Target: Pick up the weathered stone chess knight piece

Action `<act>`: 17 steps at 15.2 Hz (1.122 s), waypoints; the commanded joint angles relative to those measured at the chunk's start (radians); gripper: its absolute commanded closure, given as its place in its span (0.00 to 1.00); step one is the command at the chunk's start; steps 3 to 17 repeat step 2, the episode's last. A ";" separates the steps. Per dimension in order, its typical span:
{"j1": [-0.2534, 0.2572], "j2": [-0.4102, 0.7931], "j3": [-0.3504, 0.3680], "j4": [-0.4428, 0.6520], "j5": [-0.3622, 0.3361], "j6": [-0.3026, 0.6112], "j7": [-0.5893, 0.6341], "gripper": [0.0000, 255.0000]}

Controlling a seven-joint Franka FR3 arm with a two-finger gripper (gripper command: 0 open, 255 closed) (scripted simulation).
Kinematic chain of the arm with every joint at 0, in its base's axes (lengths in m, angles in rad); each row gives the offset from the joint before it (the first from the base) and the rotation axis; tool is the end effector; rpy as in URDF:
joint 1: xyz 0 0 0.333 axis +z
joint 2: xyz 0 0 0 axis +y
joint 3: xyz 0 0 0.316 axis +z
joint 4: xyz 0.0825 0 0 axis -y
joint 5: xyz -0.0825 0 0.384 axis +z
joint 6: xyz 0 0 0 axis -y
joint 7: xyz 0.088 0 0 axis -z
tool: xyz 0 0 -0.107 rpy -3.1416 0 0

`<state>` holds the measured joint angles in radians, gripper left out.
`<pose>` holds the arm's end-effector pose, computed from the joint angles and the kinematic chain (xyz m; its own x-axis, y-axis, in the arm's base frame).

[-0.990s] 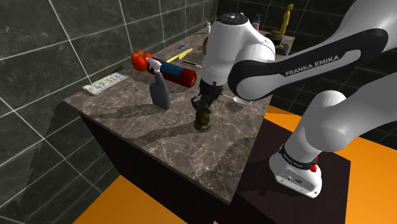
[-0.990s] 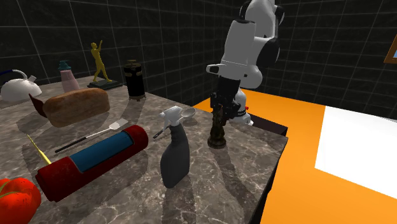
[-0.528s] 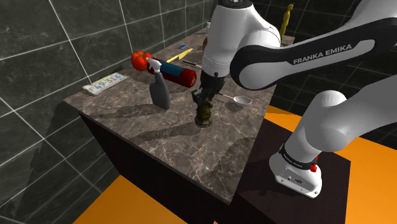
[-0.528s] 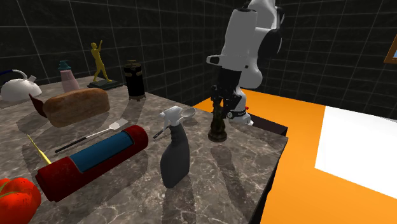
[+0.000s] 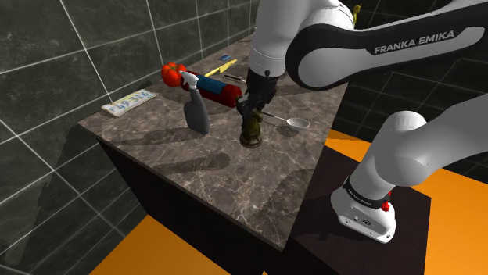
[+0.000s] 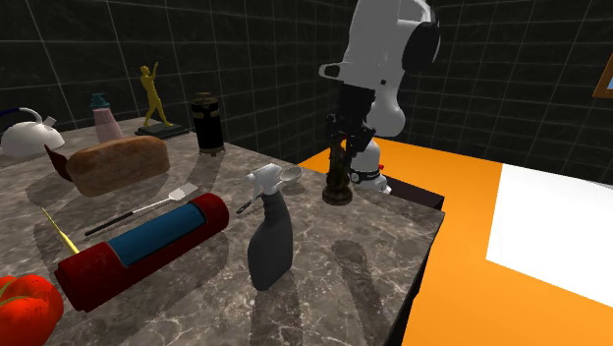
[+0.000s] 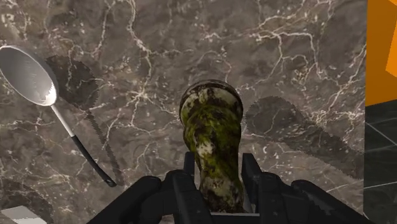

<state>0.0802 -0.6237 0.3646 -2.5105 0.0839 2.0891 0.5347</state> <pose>0.3444 0.1791 0.4931 0.9627 -0.1639 0.2153 -0.1731 -0.9846 0.0241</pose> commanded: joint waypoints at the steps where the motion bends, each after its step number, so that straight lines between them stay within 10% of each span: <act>1: 0.000 -0.007 -0.004 0.012 0.000 -0.019 -0.003 1.00; 17: 0.000 -0.006 -0.004 0.012 0.000 -0.018 -0.003 1.00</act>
